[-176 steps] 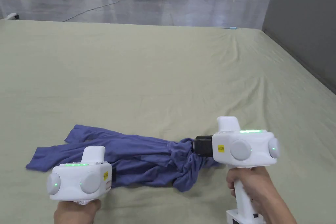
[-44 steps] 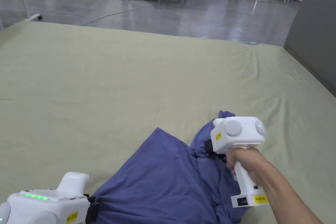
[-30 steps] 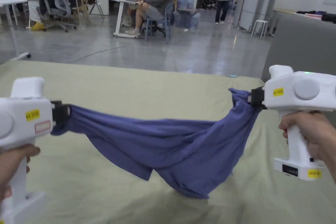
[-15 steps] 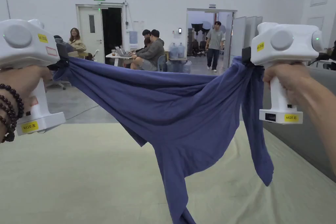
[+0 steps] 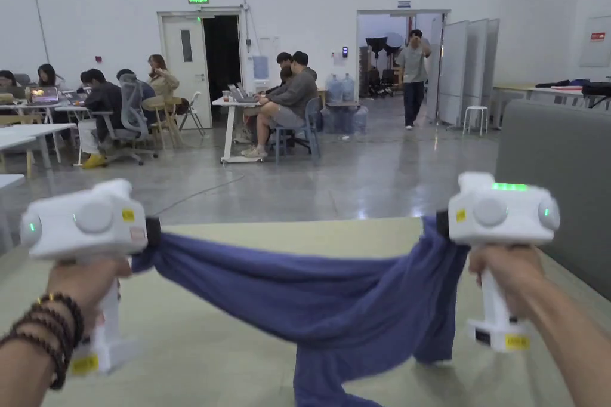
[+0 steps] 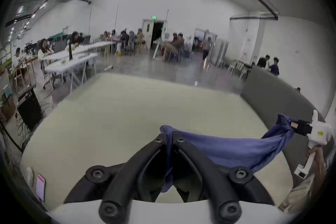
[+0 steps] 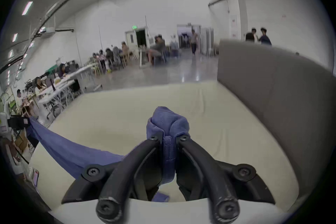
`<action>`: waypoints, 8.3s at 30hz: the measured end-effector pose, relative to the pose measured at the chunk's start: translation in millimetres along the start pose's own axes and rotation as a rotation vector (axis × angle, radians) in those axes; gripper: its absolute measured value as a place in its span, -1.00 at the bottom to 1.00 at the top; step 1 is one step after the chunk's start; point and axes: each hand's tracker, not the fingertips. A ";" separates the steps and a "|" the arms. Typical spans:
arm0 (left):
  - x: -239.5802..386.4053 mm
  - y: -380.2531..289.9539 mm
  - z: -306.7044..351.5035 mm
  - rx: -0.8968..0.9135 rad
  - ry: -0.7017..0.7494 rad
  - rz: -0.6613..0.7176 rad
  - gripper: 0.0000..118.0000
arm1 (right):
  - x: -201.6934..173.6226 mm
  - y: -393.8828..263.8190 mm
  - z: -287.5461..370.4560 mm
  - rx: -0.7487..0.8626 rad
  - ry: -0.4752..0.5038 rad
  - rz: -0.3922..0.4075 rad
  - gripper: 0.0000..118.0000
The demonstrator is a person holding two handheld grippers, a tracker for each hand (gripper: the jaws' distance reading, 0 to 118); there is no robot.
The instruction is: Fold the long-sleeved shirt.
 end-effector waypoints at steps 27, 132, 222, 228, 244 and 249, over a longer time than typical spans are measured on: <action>-109.8 -356.3 130.5 -0.401 -0.104 0.059 -0.29 | 18.4 -365.9 153.7 -0.376 -0.115 -0.031 0.44; 5.9 29.4 -18.6 0.027 0.031 -0.181 -0.98 | -50.7 51.4 -12.8 -0.022 0.071 0.222 -1.00; -75.4 -350.7 121.0 -0.393 0.041 0.160 -1.00 | -153.9 -177.9 -149.7 -0.482 0.269 0.581 0.61; -81.6 -352.4 109.4 -0.399 0.051 0.188 -1.00 | -168.2 -216.7 -211.4 -0.640 0.128 0.636 -0.53; -82.5 -122.3 94.5 0.060 -0.037 0.153 -1.00 | -79.8 42.6 -17.4 -0.142 0.195 0.325 -0.96; -41.8 38.4 121.8 0.305 -0.067 0.139 -1.00 | -61.4 153.4 71.1 0.133 0.136 0.317 -0.96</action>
